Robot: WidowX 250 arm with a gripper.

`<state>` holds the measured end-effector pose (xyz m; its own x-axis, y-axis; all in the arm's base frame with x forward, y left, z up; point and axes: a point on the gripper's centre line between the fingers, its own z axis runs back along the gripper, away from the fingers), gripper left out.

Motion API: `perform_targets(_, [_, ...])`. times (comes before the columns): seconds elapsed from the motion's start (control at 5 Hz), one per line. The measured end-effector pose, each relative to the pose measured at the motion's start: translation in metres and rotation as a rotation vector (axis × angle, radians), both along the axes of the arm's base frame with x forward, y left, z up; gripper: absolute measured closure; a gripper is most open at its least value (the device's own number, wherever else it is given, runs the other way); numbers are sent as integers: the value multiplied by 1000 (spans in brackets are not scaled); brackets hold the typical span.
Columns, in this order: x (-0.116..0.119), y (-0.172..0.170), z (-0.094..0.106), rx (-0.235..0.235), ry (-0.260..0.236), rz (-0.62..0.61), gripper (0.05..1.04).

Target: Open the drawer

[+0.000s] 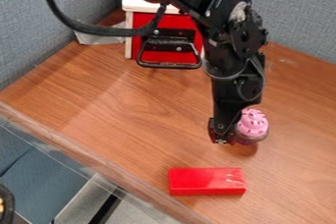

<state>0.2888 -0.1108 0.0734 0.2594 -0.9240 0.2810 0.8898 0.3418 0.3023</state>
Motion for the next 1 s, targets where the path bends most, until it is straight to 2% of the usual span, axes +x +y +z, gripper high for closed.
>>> perform_targets(0.2, [-2, 1, -7, 7, 25, 4, 84])
perform_targets(0.4, [8, 4, 2, -2, 12, 25, 84])
perform_targets(0.6, [22, 14, 12, -13, -22, 69, 84])
perform_targets(0.8, [35, 33, 20, -2, -57, 155, 84])
perform_targets(1.0, [42, 52, 13, 15, -17, 294, 84])
